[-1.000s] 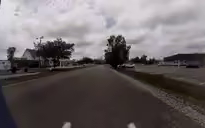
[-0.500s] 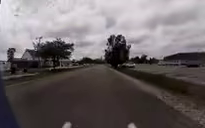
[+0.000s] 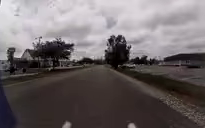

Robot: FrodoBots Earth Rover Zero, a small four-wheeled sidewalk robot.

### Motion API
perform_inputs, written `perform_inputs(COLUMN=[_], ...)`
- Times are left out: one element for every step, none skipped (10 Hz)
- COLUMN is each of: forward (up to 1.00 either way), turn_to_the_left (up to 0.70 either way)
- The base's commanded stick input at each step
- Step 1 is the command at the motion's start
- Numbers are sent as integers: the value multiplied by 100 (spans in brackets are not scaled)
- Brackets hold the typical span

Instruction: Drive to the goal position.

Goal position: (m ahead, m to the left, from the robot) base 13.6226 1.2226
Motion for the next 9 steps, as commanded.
perform_inputs(forward=[60,60,60,60,60,60,60,60,60], turn_to_the_left=[0,0,0,0,0,0,0,0,0])
